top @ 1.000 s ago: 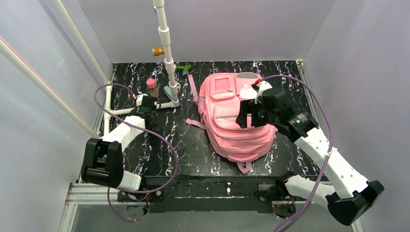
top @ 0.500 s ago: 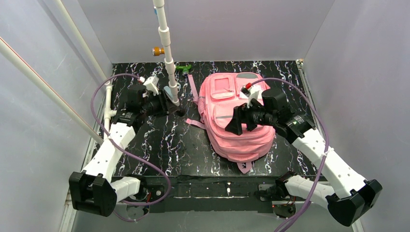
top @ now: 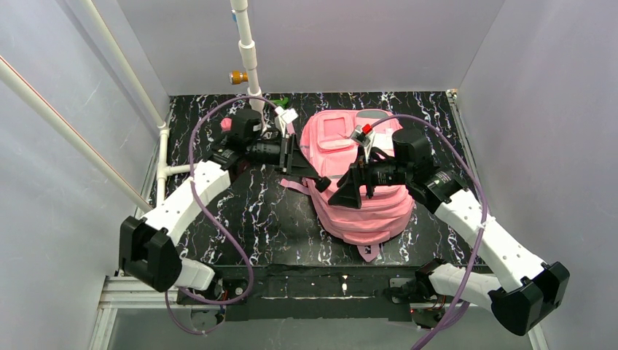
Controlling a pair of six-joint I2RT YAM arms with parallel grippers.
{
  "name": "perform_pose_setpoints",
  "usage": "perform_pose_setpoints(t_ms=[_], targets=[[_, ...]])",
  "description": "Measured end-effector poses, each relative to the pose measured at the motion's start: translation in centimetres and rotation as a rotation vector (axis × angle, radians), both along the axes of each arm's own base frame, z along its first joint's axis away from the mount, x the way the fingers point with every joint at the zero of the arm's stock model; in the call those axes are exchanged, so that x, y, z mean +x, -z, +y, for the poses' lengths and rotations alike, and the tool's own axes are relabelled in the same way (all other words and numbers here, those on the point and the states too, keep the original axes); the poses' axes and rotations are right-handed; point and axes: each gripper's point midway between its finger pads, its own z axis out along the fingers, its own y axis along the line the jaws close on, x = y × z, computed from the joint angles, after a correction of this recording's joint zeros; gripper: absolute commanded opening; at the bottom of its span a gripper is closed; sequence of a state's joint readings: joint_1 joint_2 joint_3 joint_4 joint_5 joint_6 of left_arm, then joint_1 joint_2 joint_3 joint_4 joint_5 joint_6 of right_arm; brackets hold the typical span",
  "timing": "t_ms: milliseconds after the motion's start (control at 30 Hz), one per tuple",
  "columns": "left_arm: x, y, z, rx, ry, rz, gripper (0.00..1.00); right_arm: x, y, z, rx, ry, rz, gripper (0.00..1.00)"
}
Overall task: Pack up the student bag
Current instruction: Pick up the stationery from the center of the board.
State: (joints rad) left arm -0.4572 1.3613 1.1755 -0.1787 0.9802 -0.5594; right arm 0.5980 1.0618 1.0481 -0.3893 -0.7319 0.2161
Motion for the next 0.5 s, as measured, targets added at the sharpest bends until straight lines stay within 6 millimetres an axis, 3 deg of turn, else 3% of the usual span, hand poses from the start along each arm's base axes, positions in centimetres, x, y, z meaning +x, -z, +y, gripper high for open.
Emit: perform_pose_setpoints(t_ms=[133,267,400,433,500], targets=[[-1.4,1.4,-1.7,0.016,0.074,0.062,0.0,-0.2,-0.3,0.5,0.042,-0.028,0.001,0.98],[-2.9,0.9,-3.0,0.006,0.136,0.058,0.0,-0.4,0.7,0.6,0.045,-0.03,0.036,0.93],[-3.4,-0.1,-3.7,-0.014,0.165,0.038,0.0,-0.7,1.6,0.6,0.038,-0.033,0.069,0.77],[-3.4,-0.3,-3.9,-0.017,0.167,0.036,0.0,-0.8,1.7,0.5,0.034,-0.033,0.074,0.71],[-3.3,-0.3,-4.2,-0.019,0.174,0.036,0.0,-0.8,1.8,0.5,0.031,-0.031,0.079,0.48]])
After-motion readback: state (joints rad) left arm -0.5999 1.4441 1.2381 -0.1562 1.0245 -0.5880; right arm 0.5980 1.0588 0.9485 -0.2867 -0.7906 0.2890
